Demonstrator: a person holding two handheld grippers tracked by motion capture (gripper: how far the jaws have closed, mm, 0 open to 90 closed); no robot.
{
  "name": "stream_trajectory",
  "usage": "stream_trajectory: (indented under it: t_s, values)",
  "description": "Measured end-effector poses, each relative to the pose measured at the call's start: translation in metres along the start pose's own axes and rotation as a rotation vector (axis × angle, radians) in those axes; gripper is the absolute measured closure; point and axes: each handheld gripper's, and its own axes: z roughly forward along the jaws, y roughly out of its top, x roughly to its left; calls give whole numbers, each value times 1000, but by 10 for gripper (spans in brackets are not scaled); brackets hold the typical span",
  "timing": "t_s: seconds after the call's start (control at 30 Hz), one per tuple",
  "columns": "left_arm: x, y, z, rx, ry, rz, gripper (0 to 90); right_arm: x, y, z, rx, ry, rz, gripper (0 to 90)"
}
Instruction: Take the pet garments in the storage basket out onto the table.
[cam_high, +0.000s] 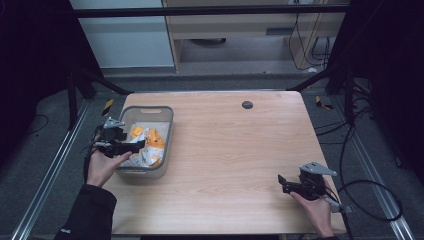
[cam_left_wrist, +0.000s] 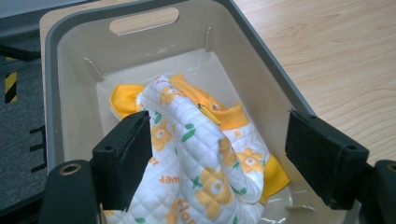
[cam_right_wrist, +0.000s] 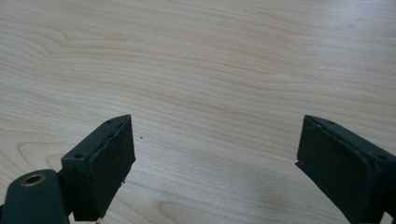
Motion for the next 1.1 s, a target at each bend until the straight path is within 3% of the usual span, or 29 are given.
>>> stream_trajectory:
  t_s: [1.1]
  values:
    - [3, 1, 33, 201, 12, 13, 260, 0, 0, 0, 4, 7, 1, 111]
